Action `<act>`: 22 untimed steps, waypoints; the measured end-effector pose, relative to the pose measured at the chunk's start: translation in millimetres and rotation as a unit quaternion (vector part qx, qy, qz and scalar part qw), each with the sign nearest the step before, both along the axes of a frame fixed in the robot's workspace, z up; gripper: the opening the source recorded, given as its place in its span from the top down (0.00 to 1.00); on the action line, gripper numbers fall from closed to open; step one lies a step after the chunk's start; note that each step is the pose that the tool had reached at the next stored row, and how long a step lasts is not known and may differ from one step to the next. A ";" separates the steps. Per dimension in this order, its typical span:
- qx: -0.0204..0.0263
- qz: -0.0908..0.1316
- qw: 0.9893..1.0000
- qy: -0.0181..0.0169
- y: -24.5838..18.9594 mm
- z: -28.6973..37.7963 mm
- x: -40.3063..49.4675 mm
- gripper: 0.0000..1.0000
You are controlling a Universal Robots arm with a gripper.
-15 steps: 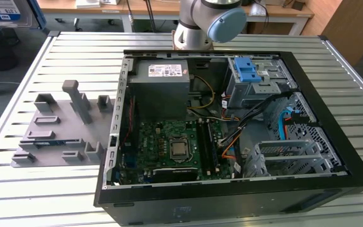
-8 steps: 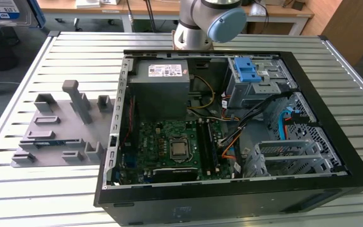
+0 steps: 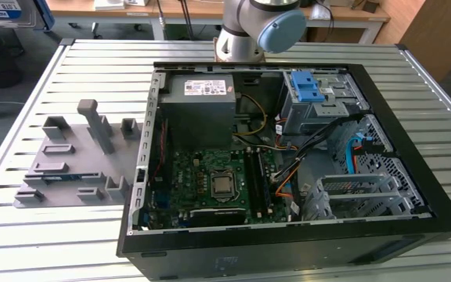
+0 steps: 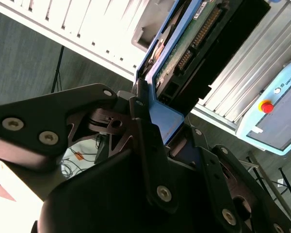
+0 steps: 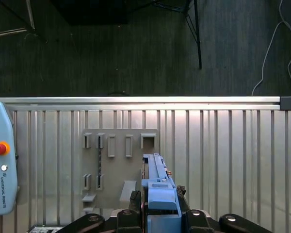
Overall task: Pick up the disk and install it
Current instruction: 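Pick up the disk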
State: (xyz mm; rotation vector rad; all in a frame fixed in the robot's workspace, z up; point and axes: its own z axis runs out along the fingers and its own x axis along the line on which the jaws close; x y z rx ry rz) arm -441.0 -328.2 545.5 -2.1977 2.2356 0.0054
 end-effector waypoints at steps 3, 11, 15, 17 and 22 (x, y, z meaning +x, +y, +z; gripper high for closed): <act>0.000 0.000 1.000 0.000 -0.1 0.0 -0.1 0.63; 0.000 0.000 1.000 0.000 -10.6 0.0 2.9 0.63; 0.000 0.000 1.000 0.000 -10.6 -0.1 5.5 0.63; 0.000 0.000 1.000 0.000 -10.6 0.0 5.7 0.63; 0.000 0.000 1.000 0.000 -10.6 0.0 7.4 0.63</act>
